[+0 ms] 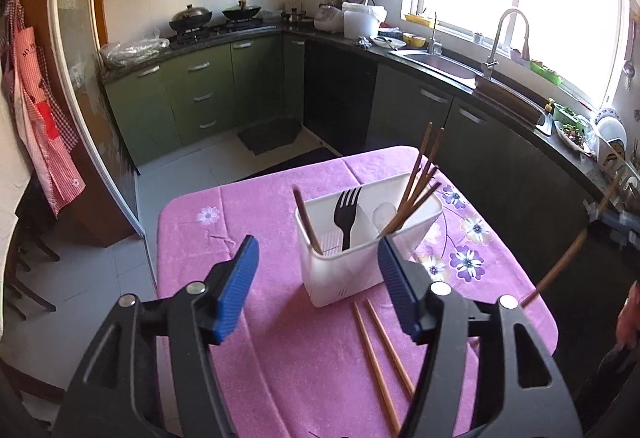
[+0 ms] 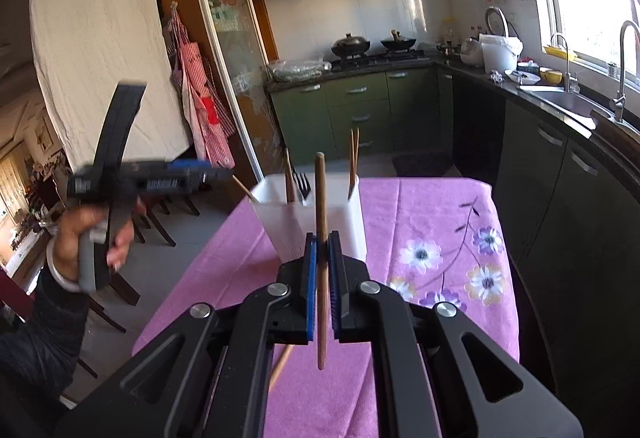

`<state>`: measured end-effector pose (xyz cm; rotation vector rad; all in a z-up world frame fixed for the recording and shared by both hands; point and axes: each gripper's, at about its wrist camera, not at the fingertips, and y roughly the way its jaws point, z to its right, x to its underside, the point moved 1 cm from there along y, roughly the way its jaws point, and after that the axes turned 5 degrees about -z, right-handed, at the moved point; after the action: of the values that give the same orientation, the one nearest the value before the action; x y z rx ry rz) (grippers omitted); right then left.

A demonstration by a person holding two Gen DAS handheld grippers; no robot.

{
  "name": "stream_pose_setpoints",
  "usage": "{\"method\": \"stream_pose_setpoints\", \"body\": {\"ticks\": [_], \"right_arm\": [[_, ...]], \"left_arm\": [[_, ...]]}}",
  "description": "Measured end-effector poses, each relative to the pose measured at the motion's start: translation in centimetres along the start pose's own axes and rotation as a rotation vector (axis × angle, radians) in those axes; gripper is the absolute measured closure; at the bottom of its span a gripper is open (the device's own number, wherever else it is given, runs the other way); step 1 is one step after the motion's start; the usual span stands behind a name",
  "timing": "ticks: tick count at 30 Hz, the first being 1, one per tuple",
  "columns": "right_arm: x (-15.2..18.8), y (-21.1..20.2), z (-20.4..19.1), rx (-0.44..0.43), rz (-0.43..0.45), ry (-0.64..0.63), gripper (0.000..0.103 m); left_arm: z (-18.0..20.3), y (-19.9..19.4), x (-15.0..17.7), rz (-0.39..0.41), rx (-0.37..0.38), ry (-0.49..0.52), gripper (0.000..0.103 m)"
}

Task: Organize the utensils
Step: 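Lower the chopstick into the holder and open the right tool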

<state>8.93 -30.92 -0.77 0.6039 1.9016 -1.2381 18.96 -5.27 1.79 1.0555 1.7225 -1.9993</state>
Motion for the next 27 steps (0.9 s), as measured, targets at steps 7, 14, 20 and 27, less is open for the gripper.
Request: {"method": "stream_pose_setpoints", "body": {"ticks": [7,14,20,27], "right_arm": [[-9.6,-2.2,-0.1,-0.018,0.233,0.032,0.096],[-14.3,2.8,0.2,0.04,0.221,0.056,0.096],[-12.7,9.5,0.8,0.061,0.108,0.065,0.096],[-10.4,10.0,0.1,0.034,0.083,0.037,0.084]], "left_arm": [[-0.1,-5.2,5.4,0.104,-0.045,-0.008,0.018],[0.5,-5.5,8.0,0.071,-0.054,0.008,0.016],[1.0,-4.7,8.5,0.037,-0.031,0.008,0.016],[1.4,-4.0,8.3,0.012,-0.03,0.017,0.016]]}}
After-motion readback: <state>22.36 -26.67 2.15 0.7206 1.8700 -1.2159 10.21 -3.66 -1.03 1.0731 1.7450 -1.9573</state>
